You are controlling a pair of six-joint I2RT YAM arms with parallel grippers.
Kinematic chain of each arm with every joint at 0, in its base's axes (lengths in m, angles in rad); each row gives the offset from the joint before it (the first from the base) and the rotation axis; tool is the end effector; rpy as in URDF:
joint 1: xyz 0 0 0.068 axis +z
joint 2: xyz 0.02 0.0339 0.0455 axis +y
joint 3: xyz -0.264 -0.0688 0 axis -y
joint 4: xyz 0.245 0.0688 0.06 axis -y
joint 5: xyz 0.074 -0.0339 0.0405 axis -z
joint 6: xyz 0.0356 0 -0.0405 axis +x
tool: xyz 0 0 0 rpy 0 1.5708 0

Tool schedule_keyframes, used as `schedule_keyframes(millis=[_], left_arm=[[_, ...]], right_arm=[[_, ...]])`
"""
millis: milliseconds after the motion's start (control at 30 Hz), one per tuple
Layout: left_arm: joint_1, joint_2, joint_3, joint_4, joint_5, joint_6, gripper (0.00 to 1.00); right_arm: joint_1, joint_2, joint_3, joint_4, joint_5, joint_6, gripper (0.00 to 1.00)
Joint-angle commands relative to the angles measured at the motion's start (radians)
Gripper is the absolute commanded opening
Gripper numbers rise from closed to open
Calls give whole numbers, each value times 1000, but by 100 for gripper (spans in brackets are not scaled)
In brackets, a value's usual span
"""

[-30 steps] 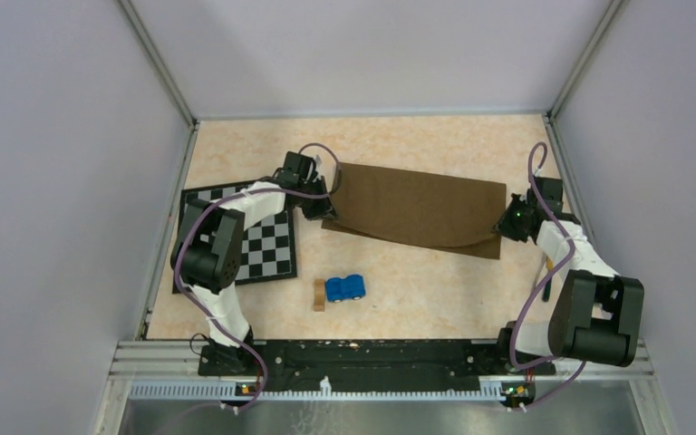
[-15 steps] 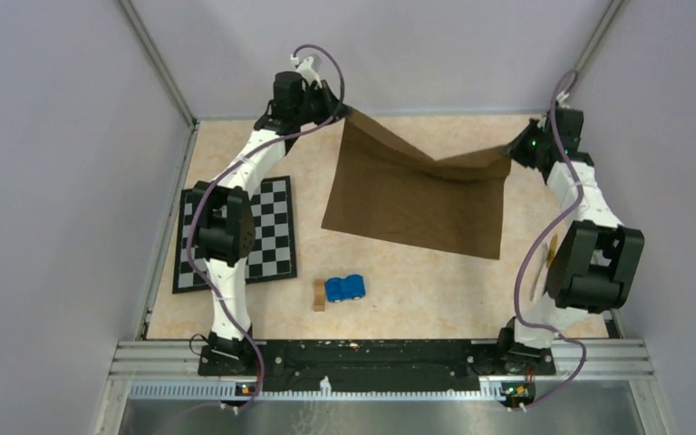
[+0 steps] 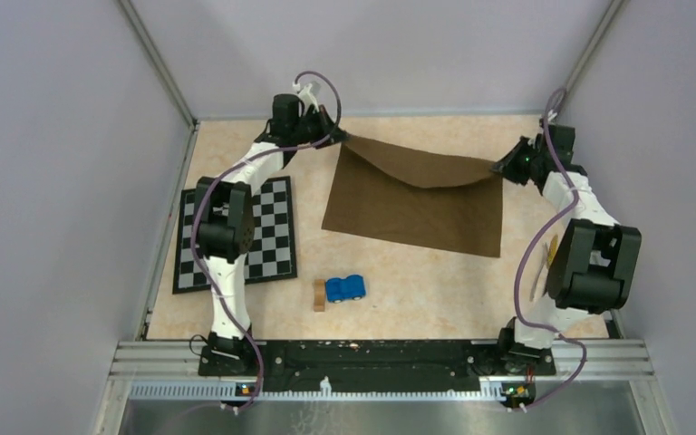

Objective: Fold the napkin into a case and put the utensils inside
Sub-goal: Fold and flatten the napkin at the center of the board.

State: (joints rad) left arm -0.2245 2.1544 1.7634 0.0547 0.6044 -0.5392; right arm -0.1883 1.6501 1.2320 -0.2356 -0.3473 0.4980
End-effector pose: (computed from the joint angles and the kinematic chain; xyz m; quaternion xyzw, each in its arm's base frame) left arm 0.4950 -0.1338 0.2618 0.0481 0.7959 -0.4311 0.4223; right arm 0.3701 -0.0582 0.2667 0.2251 0.8575 0.2203 0.4069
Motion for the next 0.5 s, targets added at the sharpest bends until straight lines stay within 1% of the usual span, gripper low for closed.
schedule_keyframes(millis=[0,67,133,200,333,467], left_arm=[[-2,-156,-183,-132,15,-33,0],[-3,-198,-276,-199,26,-26,0],[-3,-237,-359,-230,36,-12,0],[-3,-269,-419,-277,7,11,0],[-3,-307,-514,-292,-13,31,0],[-4,-311,-555,-292,1,28,0]], right_arm=[[-11,-157,-138,-6,-24,-33,0],[-11,-201,-202,-24,-21,-46,0],[-11,-243,-264,-29,-16,-60,0],[-11,-276,-314,-44,-13,-81,0],[-11,-325,-404,-38,-11,-95,0],[-11,-328,-440,-37,-20,-100,0]])
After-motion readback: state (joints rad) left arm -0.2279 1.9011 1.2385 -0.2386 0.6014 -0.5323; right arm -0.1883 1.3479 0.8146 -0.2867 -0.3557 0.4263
